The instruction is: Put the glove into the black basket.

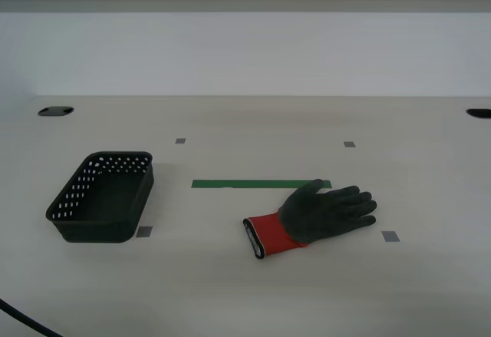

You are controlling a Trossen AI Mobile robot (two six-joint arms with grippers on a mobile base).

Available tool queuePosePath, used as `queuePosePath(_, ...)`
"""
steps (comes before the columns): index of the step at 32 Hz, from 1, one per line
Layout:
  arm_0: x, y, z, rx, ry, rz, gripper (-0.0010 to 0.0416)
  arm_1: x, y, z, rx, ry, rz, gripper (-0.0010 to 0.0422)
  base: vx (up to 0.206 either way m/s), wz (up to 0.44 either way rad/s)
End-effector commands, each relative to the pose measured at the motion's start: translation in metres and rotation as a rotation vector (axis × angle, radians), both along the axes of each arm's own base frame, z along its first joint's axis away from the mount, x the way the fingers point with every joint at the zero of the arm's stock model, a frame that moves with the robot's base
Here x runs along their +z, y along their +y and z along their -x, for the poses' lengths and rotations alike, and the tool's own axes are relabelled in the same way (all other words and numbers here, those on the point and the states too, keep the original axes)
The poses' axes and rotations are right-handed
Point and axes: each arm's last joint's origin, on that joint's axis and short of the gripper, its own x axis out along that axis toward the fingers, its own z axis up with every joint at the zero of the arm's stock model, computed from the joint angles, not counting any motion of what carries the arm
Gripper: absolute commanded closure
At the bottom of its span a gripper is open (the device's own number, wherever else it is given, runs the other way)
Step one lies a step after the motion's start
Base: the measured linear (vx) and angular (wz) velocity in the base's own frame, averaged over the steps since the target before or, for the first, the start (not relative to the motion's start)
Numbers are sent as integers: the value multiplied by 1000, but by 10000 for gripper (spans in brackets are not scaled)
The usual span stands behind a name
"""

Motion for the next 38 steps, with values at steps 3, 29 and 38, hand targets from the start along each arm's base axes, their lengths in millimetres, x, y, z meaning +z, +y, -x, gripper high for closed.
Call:
queuePosePath(3,1,0,0,1,-3,0,405,1,0,0,-2,-4,1,412,0,0)
queuePosePath(29,1,0,0,1,-3,0,405,0,0,0,-2,-3,1,412,0,0)
queuePosePath(38,1,0,0,1,-3,0,405,0,0,0,-2,-3,1,412,0,0)
